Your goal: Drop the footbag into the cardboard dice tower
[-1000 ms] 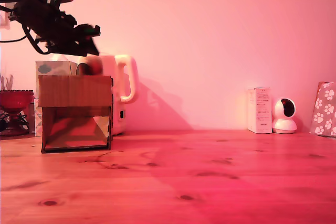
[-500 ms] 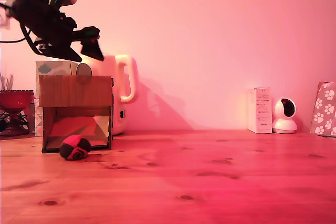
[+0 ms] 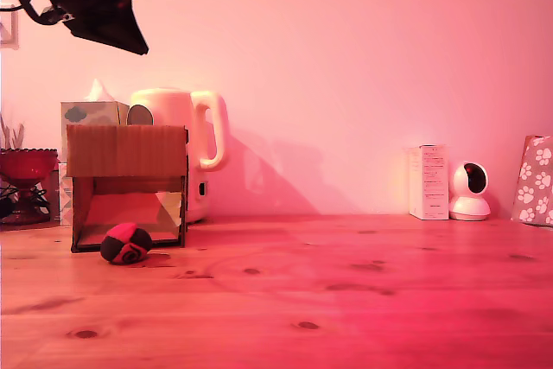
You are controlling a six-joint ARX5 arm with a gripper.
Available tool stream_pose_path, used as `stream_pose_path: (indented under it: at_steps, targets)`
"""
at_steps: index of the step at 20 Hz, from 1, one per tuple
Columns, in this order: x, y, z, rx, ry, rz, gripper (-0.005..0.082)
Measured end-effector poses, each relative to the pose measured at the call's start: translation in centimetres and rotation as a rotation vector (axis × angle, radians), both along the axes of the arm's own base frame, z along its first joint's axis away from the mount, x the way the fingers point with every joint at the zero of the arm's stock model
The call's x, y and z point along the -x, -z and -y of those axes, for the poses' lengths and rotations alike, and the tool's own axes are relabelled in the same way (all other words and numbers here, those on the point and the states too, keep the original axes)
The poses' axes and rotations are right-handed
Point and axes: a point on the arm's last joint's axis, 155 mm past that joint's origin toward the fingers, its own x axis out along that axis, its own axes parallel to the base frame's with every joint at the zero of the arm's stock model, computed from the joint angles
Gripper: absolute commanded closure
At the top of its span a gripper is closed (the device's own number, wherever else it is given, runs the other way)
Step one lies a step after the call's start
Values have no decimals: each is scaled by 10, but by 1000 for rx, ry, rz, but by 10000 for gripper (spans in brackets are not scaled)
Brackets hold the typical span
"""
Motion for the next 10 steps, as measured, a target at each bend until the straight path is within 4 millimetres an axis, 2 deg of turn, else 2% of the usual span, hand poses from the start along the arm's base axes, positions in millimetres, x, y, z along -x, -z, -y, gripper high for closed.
stream_pose_path:
  at_steps: [4, 8, 10]
  targets:
    - [4, 8, 4, 9, 23, -18, 793]
    - [16, 50, 3, 0, 27, -106, 793]
    - [18, 57, 3, 11, 21, -111, 793]
